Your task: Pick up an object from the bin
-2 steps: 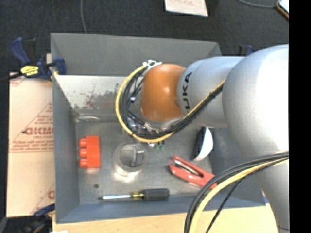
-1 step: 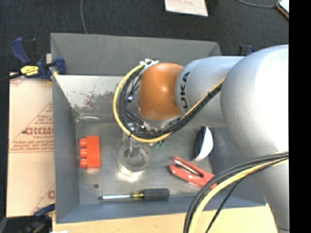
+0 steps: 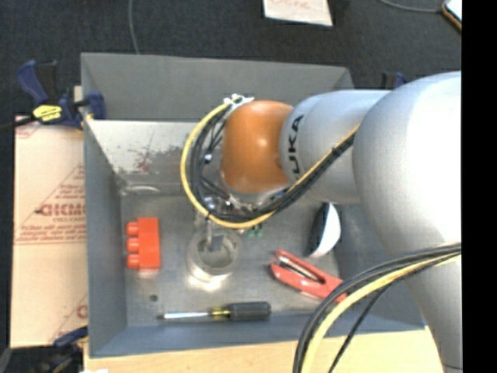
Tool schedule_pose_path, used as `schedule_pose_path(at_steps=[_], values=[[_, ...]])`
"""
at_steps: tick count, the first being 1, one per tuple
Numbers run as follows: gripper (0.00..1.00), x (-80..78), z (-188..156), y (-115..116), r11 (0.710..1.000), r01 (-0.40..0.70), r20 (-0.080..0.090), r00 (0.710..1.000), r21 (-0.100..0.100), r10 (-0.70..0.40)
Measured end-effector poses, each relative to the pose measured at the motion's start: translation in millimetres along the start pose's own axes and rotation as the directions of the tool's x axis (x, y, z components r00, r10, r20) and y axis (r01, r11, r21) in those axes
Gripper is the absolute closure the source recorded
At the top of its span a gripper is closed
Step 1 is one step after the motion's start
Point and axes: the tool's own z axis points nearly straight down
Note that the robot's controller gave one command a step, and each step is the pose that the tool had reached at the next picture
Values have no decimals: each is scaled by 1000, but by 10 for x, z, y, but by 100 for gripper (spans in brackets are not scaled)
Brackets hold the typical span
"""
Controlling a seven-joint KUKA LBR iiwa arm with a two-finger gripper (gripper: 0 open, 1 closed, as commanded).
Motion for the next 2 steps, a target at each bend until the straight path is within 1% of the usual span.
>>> schedule_pose_path(at_steps=[1,2], values=[[100,33,-148,1,1000,-1,-11,1000,-1,1],[100,17,-631,-6,1000,-4,-9,1000,0,4]])
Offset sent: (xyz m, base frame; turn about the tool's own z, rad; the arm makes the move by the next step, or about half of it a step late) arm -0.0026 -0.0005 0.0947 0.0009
